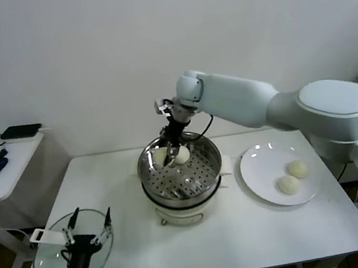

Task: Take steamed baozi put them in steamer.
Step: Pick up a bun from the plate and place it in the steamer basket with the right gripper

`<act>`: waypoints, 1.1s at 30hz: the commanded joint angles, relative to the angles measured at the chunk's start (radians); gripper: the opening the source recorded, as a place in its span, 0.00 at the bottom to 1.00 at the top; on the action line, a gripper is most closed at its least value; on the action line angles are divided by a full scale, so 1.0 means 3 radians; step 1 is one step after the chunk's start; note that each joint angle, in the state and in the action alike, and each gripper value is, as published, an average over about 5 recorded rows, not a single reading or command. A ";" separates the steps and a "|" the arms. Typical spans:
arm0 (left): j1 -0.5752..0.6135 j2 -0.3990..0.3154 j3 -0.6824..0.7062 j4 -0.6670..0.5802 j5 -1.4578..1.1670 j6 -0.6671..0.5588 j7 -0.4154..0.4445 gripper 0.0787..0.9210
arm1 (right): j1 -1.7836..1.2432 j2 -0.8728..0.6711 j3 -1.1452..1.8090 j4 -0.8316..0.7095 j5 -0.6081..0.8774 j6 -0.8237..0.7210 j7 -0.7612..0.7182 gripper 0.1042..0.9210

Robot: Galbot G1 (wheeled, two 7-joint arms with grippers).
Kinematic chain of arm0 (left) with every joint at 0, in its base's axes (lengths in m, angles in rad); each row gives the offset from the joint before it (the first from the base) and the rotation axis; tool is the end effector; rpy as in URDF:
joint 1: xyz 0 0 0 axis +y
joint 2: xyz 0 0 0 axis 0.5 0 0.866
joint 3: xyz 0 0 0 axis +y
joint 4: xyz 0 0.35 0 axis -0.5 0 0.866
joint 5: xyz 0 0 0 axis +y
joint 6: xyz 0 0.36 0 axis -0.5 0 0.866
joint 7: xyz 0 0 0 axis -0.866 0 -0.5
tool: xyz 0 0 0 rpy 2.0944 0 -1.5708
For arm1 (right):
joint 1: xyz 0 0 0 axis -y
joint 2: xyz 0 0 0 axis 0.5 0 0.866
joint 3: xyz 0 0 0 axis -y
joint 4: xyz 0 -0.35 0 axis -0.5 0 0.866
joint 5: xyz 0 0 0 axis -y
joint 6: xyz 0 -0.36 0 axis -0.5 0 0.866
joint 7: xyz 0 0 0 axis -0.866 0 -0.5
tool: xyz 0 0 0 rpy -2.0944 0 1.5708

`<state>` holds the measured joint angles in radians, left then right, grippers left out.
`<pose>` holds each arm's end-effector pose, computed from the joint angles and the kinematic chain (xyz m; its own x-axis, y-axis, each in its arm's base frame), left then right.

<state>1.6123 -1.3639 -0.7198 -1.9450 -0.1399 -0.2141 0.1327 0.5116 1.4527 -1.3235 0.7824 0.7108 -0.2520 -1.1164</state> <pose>0.1703 0.1088 -0.3452 -0.9977 0.0575 -0.0371 0.0515 0.9880 0.1458 0.6290 0.1711 -0.0768 0.0136 -0.4298 0.9028 -0.9722 -0.2169 -0.0886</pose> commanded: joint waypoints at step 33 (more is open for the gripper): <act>0.0009 -0.0024 0.0005 0.0042 0.0002 -0.0017 -0.0007 0.88 | -0.0299 0.0125 0.0134 -0.0085 -0.0204 0.0023 0.0039 0.87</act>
<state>1.6150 -1.3694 -0.7184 -1.9322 -0.1396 -0.2195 0.1307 0.4208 1.4915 -1.2864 0.7545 0.6516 -0.2451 -1.1034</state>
